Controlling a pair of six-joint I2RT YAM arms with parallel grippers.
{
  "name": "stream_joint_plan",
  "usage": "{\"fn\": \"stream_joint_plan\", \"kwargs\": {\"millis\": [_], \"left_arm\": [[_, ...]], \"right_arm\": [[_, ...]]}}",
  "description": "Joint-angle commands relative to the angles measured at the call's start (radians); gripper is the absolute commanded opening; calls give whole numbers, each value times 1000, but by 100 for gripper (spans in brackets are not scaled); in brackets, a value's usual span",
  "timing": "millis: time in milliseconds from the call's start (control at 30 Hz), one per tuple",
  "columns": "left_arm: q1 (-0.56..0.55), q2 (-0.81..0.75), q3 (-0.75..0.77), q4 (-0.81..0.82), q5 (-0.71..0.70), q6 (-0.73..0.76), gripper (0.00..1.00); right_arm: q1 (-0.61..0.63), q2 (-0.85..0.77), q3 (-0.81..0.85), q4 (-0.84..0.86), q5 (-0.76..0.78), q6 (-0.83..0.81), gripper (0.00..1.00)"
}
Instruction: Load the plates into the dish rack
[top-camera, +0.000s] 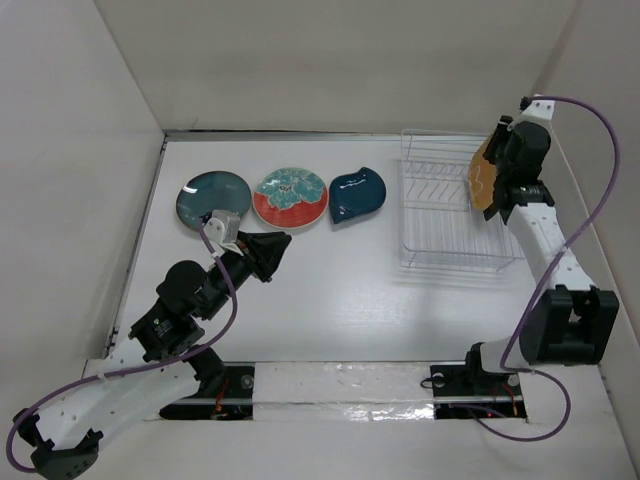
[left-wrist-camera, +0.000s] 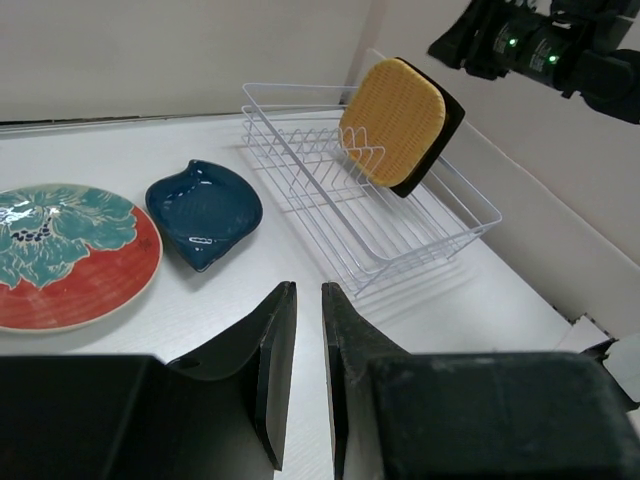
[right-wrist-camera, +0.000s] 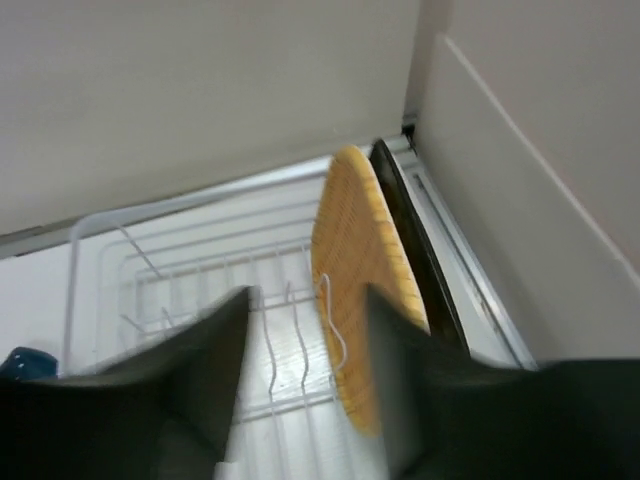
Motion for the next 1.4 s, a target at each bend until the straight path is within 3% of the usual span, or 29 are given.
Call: {"fn": "stream_joint_plan", "kwargs": {"millis": [0,100,200,267,333,467,600,867,967,1000,1033,1133,1367], "left_arm": [[-4,0,10,43,-8,0,14],[-4,6,10,45,-12,1,13],[-4,15,18,36,-31,1,7],[-4,9,23,28,-106,-26,0],[-4,-5,16,32,-158,-40,0],[-4,-32,9,34,-175,-57,0],[-4,-51,10,31,-167,-50,0],[-4,-51,18,20,-126,-48,0],[-4,-49,19,16,-121,-48,7],[-4,-51,21,16,-120,-48,9],[-4,-52,20,19,-121,-48,13],[-4,-55,16,20,-118,-48,21],[-4,-63,13,29,-88,-48,23]], "right_arm": [[128,-105,12,15,59,129,31],[291,-146,-57,44,84,224,0],[451,-134,-119,111,139,347,0],[622,-94,-159,145,194,462,0],[768,5,-147,158,288,587,0],[919,200,-75,116,361,802,0],[994,332,-47,155,363,979,0],[1014,470,-90,279,401,1290,0],[1003,536,-61,270,408,1372,34],[1003,551,-56,277,394,1388,49],[1003,574,-52,288,391,1411,54],[993,611,-16,270,380,1462,56],[953,699,94,188,388,1528,55]]}}
